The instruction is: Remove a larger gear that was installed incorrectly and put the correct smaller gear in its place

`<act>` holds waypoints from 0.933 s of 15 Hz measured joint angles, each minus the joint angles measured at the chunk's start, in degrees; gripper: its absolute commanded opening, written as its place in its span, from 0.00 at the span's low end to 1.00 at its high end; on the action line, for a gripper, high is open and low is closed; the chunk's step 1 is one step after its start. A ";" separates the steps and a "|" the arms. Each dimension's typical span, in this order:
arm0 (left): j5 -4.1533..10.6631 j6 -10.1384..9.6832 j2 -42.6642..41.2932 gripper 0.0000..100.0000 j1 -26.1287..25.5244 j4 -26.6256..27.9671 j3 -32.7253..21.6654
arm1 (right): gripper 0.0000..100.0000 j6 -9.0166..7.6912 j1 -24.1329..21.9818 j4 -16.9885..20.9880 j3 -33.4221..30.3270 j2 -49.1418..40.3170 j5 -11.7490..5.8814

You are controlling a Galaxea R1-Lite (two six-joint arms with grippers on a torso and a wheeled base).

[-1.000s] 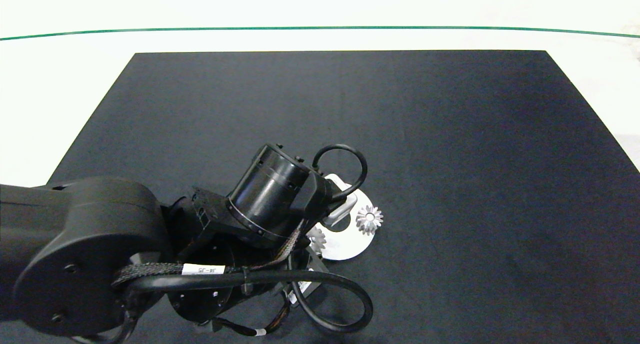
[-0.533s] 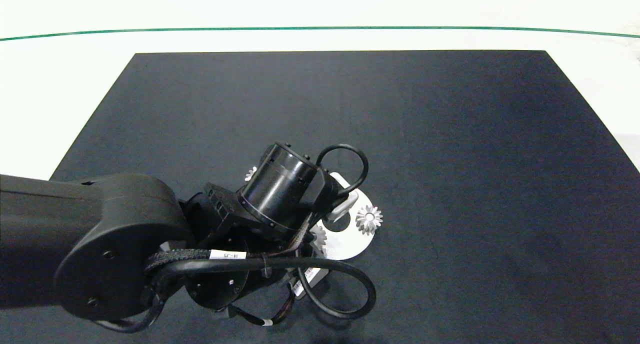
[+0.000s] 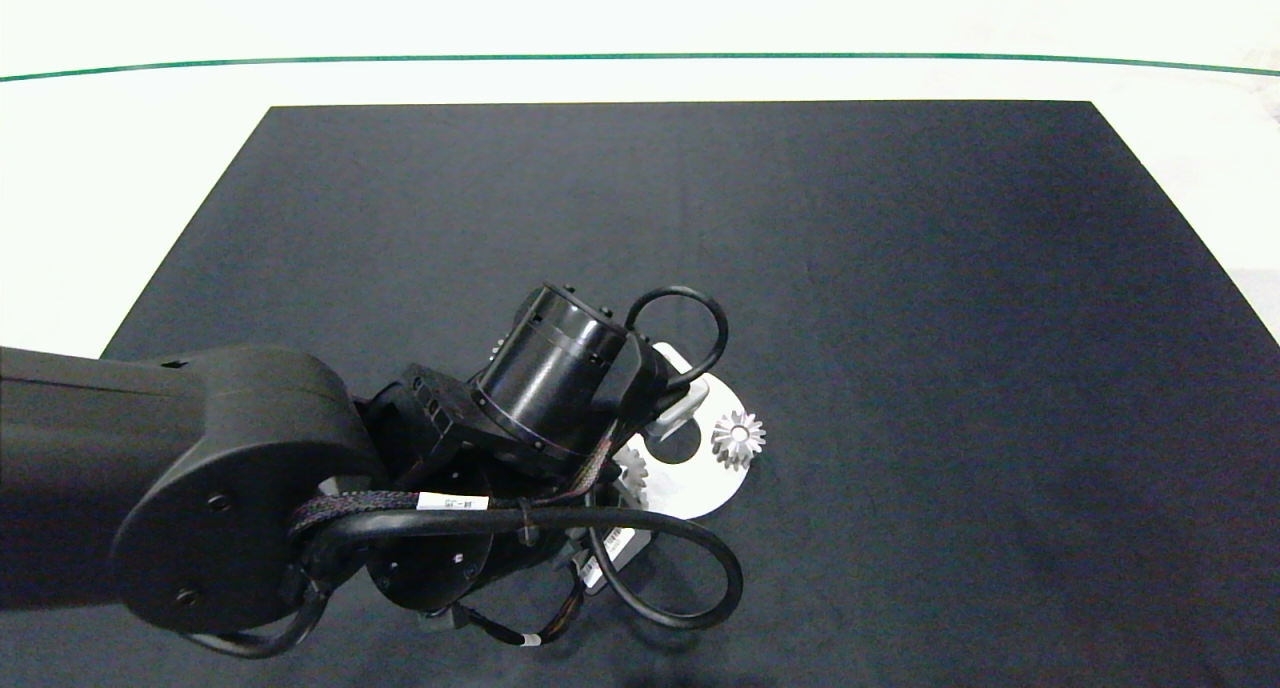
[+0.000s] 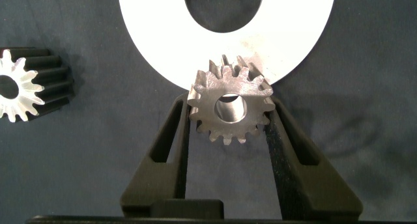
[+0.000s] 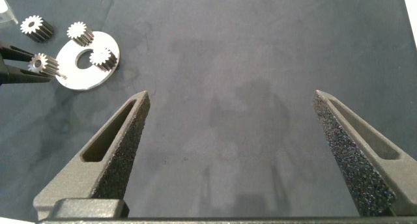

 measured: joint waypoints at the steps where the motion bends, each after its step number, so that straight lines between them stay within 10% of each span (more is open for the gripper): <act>1: 0.05 -0.07 0.11 0.13 -0.02 -0.02 0.00 | 1.00 0.00 0.00 0.05 0.00 -0.01 0.00; 14: 0.06 -0.27 1.40 0.13 -0.33 0.09 -1.16 | 1.00 0.00 0.06 0.05 0.15 -0.04 0.00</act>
